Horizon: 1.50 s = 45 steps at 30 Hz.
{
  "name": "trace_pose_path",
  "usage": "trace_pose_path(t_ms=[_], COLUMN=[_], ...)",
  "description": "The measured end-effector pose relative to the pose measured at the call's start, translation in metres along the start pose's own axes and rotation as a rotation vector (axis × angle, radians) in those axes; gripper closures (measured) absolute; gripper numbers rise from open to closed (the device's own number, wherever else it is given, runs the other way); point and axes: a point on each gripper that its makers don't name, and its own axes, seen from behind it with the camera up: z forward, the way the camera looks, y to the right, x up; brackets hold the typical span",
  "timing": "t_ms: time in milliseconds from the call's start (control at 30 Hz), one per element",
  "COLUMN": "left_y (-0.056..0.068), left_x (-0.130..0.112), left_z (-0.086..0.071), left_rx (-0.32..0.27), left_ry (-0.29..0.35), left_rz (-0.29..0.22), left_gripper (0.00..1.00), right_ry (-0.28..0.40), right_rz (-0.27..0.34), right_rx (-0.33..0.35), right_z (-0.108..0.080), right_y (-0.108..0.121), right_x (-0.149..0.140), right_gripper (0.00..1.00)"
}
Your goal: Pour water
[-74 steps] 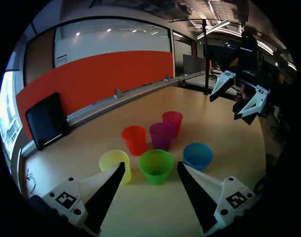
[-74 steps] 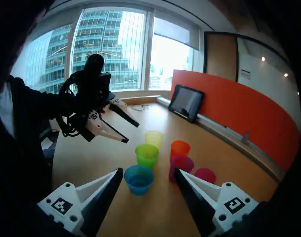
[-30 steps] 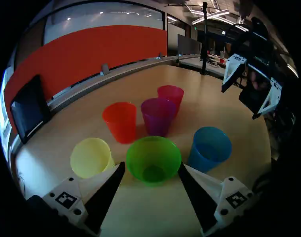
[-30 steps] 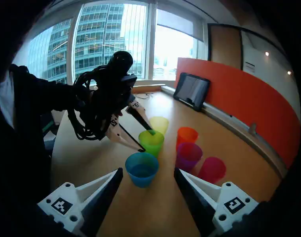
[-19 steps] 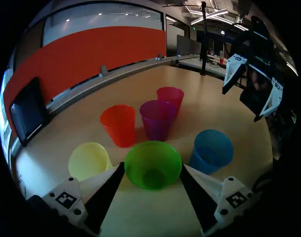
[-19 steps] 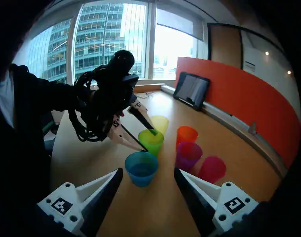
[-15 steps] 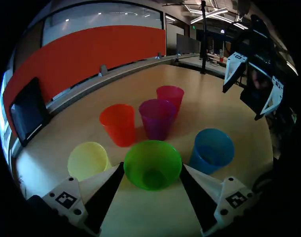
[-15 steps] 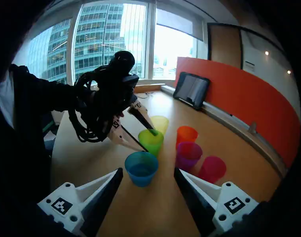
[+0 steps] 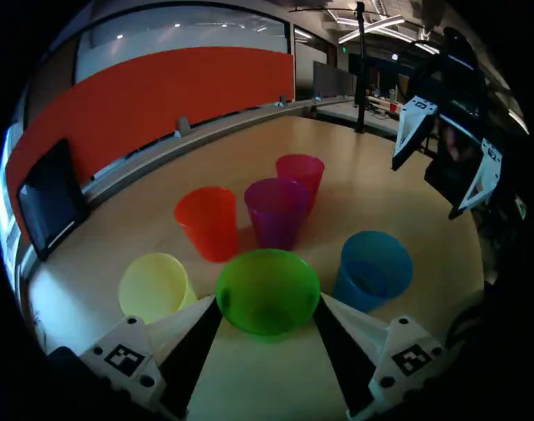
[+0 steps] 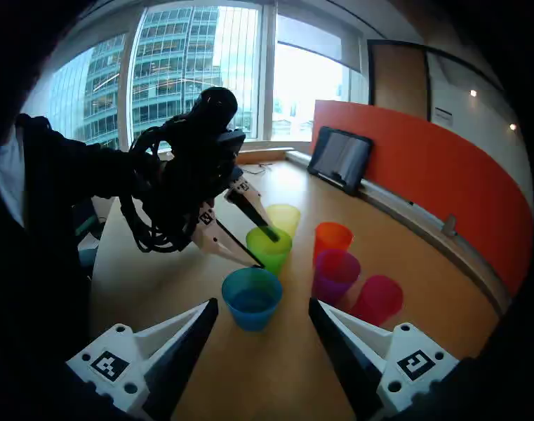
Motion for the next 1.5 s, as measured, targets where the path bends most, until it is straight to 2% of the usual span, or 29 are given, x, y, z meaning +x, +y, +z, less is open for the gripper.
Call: trace_pose_path(t_ms=[500,1200,1500], left_y=[-0.008,-0.015,-0.021], left_x=[0.02,0.044,0.055], left_z=[-0.024,-0.056,-0.073], left_rx=[0.035,0.072,0.094], left_ry=[0.07,0.179,0.228], left_rz=[-0.01,-0.016,-0.011], left_gripper=[0.14,0.14,0.14], right_ry=[-0.023,-0.077,-0.092], right_rz=[-0.005,-0.022,-0.012], right_rx=[0.011,0.054,0.066], right_z=[0.015,0.059,0.076], right_y=[0.0,-0.009,-0.01], right_x=[-0.013,-0.039,-0.045], right_gripper=[0.0,0.0,0.0])
